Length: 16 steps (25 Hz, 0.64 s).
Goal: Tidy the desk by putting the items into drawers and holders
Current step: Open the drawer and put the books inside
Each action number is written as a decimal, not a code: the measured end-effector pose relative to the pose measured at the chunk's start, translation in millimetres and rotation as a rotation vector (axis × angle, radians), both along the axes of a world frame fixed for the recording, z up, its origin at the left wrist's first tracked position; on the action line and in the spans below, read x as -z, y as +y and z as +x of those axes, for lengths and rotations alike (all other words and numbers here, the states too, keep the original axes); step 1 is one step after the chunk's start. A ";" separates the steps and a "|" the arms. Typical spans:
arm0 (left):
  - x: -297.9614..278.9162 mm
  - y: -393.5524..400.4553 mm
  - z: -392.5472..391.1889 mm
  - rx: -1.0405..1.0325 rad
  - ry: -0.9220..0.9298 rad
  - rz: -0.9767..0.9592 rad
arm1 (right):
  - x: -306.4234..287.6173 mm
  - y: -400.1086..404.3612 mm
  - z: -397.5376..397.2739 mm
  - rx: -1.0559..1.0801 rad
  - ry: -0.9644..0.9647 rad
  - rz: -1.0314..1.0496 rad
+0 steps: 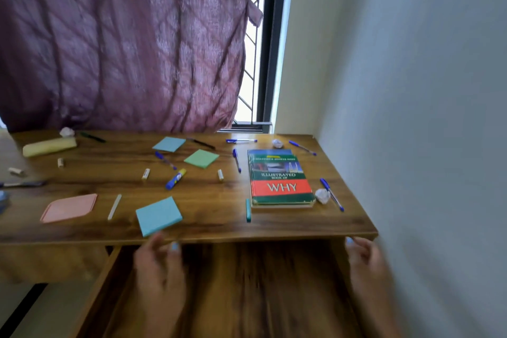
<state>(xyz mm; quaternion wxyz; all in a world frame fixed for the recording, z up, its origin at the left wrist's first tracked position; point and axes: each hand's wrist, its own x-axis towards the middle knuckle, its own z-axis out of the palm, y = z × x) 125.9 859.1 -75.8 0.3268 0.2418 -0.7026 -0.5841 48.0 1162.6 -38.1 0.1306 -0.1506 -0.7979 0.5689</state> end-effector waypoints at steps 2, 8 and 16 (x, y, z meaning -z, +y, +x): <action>-33.4 29.3 -48.5 0.050 -0.053 -0.141 | -11.3 -19.5 -52.7 -0.192 -0.100 0.159; -46.2 51.8 -216.7 0.367 -0.525 -0.510 | -16.9 -66.2 -200.3 -0.416 -0.227 0.439; -30.8 60.3 -299.5 0.355 -0.908 -0.533 | 6.0 -81.6 -285.3 -0.485 -0.448 0.645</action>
